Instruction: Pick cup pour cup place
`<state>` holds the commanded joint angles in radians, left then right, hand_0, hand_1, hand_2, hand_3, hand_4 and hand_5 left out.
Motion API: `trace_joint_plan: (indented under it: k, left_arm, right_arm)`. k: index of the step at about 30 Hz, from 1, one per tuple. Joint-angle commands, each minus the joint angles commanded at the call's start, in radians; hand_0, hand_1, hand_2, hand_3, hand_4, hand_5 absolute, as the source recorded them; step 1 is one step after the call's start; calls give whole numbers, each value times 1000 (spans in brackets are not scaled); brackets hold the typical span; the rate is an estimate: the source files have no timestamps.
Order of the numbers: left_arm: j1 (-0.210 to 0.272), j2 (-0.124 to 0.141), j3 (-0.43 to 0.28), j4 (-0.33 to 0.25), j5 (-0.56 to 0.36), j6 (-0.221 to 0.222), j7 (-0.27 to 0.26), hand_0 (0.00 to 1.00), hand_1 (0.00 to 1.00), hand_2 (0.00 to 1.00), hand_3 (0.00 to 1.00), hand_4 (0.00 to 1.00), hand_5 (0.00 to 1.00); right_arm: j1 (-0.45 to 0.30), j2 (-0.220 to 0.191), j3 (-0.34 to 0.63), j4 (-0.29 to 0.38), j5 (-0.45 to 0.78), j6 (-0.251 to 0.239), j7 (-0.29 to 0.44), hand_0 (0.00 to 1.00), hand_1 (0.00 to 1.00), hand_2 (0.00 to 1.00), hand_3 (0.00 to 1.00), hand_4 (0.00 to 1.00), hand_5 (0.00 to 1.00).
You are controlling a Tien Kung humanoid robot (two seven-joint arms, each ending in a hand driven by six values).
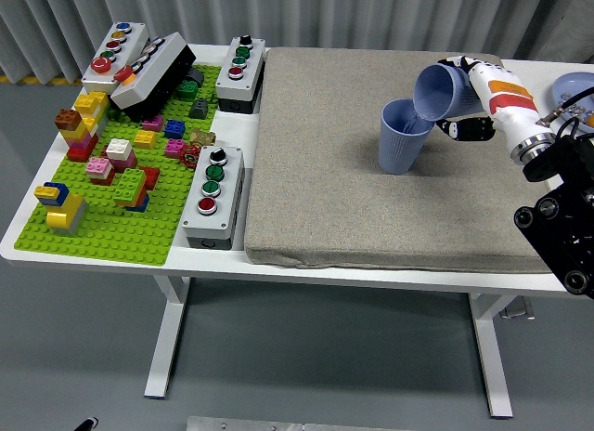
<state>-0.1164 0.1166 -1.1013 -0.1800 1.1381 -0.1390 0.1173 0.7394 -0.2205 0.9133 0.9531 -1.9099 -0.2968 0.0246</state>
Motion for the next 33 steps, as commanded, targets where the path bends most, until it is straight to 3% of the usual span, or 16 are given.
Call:
trace_joint_plan:
  k: [33]
  left_arm:
    - [0,1,1,0,-3,1,0,807,760,813,753,532,998]
  right_arm:
    - [26,-22,-54,17,-33,-40,-24,787,620,500,535,692,102]
